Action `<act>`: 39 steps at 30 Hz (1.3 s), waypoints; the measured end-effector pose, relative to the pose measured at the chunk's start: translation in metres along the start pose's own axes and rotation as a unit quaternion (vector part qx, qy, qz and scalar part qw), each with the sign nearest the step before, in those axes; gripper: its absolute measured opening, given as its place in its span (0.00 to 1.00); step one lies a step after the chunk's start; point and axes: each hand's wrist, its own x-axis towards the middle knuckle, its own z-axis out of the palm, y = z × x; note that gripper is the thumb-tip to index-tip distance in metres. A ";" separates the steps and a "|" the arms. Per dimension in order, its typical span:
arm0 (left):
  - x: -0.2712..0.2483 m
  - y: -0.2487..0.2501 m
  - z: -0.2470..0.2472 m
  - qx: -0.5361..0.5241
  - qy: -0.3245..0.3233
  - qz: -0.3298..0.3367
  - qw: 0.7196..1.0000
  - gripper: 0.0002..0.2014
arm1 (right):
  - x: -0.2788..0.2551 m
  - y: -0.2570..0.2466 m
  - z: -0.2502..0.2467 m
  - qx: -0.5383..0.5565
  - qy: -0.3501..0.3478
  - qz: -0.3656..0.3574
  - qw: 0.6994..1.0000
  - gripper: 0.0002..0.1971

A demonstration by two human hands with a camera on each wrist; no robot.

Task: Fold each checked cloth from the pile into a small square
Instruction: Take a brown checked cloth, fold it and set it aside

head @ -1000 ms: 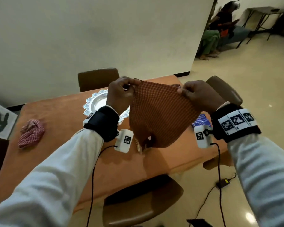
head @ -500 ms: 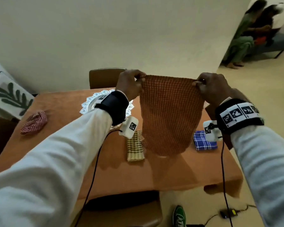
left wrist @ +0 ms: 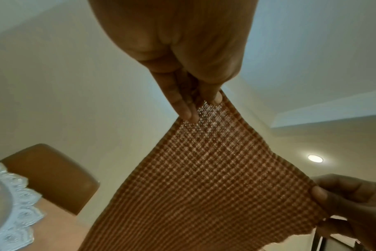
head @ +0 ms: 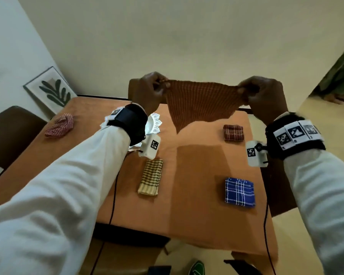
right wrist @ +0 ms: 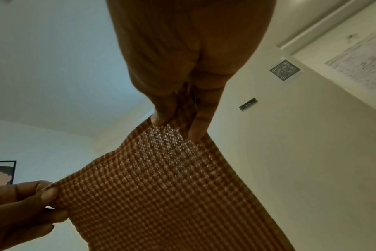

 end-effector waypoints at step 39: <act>-0.113 -0.274 0.218 0.277 -0.315 -0.293 0.859 0.07 | -0.111 0.275 0.231 -0.081 -0.381 0.305 0.869 0.04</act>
